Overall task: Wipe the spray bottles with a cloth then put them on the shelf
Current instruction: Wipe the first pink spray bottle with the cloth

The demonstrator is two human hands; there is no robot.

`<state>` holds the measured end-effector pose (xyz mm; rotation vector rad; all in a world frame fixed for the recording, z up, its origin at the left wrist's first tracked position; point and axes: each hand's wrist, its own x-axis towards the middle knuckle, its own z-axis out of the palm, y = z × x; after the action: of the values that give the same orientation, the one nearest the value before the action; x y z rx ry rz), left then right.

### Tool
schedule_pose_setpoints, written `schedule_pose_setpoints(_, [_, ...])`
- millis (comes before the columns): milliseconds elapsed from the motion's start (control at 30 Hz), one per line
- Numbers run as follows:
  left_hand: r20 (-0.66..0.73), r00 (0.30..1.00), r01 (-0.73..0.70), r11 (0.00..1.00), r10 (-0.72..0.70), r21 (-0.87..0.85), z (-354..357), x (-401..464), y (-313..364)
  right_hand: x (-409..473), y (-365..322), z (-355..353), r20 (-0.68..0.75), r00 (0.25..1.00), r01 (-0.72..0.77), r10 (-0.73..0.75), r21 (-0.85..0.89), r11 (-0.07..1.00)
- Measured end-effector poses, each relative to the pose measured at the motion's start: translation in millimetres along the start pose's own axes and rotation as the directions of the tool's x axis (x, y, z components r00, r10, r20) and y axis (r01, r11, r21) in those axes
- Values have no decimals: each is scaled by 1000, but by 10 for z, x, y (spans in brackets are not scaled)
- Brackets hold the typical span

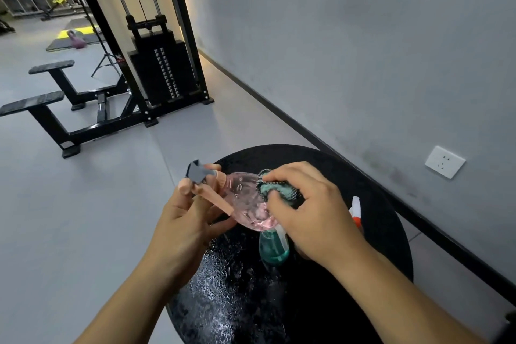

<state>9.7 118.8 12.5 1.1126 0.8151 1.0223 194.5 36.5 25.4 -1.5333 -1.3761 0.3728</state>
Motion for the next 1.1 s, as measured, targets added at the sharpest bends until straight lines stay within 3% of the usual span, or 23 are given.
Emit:
schedule_pose_setpoints(100, [11,1000,-8,1000,8,5,8,-10,43,11,15,-15,-24,999,-41,42,20,999])
schedule_pose_setpoints(300, [74,996,-47,995,41,91,60,-53,13,-3,-129,-1,62,994,87,-89,32,996])
schedule_pose_setpoints(500, [16,997,-74,996,73,54,30,-15,14,65,-27,-85,21,999,-26,26,12,1000])
schedule_pose_setpoints(700, [41,997,-70,995,67,74,93,-50,-22,-2,-132,-24,46,995,91,-92,19,996])
schedule_pose_setpoints(900, [-22,996,-83,996,82,-16,42,-8,44,38,54,-42,-34,994,-104,104,26,994])
schedule_pose_setpoints(1100, [-9,999,-45,999,45,17,81,-19,13,-10,-53,7,-10,999,41,-40,48,998])
